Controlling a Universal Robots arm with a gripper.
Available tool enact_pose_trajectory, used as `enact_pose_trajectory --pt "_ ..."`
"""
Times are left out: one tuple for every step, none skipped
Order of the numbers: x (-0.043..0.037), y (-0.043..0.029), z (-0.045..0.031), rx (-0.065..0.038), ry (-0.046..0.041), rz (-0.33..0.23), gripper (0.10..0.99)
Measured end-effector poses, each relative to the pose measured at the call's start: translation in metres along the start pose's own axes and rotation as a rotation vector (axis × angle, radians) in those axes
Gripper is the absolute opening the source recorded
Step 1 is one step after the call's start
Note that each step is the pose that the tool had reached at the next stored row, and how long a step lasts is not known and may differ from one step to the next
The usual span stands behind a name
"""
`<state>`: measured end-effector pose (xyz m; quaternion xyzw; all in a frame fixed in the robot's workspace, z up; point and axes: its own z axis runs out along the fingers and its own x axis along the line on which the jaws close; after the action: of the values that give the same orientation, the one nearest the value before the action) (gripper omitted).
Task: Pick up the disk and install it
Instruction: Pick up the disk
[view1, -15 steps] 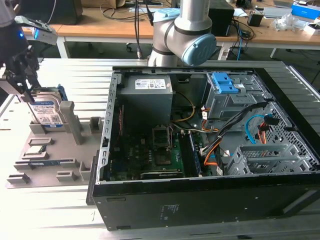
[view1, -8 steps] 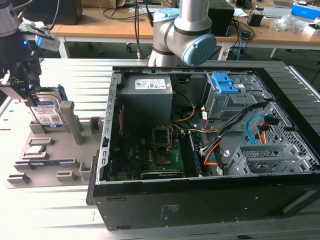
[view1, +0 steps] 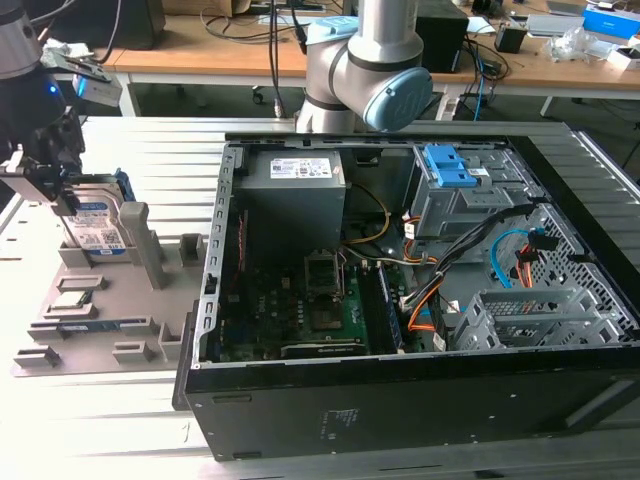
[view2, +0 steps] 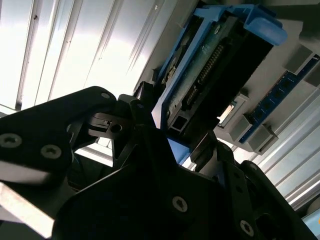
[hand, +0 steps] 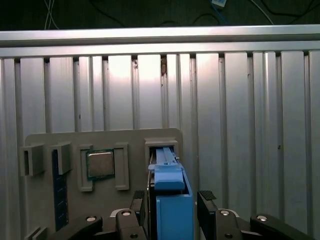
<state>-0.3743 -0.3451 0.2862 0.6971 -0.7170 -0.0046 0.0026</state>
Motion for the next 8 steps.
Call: enact_pose_trajectory --pt "0.0000 -0.0001 0.0013 0.000 0.0000 0.000 0.541" --pt "-0.0001 -0.0002 0.0020 0.000 0.0000 0.000 0.541" --pt "-0.0001 -0.0003 0.0029 0.000 0.0001 0.000 0.541" --pt "-0.0001 -0.0005 0.0039 0.000 0.0001 0.000 0.541" --pt "-0.0001 -0.0006 0.0047 0.000 0.0000 0.000 0.541" --pt "-0.0001 -0.0006 0.0052 0.000 0.0000 0.000 0.541" --pt "-0.0001 -0.0006 0.0056 0.000 0.0001 0.000 0.541" --pt "0.0000 -0.0006 0.0057 0.000 0.0007 0.000 0.541"
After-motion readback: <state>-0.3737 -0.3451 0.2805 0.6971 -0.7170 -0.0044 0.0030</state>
